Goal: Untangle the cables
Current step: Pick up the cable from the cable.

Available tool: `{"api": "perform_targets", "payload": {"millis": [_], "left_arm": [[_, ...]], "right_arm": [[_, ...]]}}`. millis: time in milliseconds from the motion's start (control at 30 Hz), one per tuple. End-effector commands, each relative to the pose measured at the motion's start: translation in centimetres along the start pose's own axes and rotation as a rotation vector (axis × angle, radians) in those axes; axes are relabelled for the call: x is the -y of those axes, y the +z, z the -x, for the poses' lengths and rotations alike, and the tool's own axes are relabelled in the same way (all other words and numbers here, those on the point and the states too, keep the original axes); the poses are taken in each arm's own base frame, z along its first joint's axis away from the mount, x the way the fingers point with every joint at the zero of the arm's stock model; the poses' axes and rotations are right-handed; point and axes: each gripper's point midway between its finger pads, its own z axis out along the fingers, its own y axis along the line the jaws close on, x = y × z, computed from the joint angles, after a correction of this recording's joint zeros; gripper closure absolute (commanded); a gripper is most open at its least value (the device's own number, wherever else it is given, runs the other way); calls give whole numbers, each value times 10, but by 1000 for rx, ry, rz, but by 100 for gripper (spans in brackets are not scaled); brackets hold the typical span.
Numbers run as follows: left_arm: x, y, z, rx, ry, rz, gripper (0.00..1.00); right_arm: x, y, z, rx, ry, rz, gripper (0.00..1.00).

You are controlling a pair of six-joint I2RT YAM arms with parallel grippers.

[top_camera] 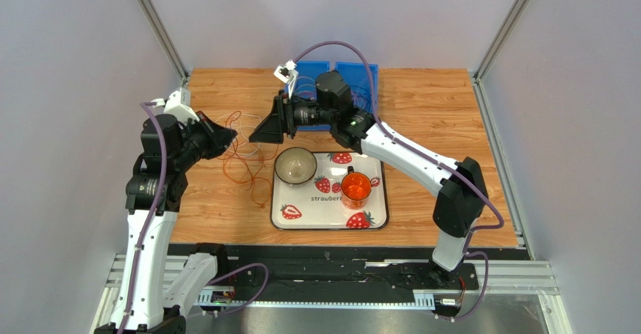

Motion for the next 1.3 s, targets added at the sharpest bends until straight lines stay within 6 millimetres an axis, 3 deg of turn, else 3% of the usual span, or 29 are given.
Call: {"api": "perform_targets", "payload": {"millis": [0,33,267,567,767,1067,1267], "left_arm": [[14,-21,1,9,42,-53,100],[13,-22,-1,10,35,-48,100],[15,-25,-7,6,-4,-67,100],[10,-23,-6,20,-11,-43,100],[12,-23,-3,29,-24,-47,100],[15,-25,-3,26,-33,-60,100],[19,-29,-4,20,-21,-74,100]], "right_arm": [[-23,22,11,20,-36,96,43],[-17,29,5,8,-22,92,43],[-20,50,-5,-5,-12,118,43],[-31,62,-13,-4,-6,151,48],[-29,64,-13,9,11,157,60],[-29,65,-11,26,9,160,94],[-29,63,-8,49,0,151,100]]}}
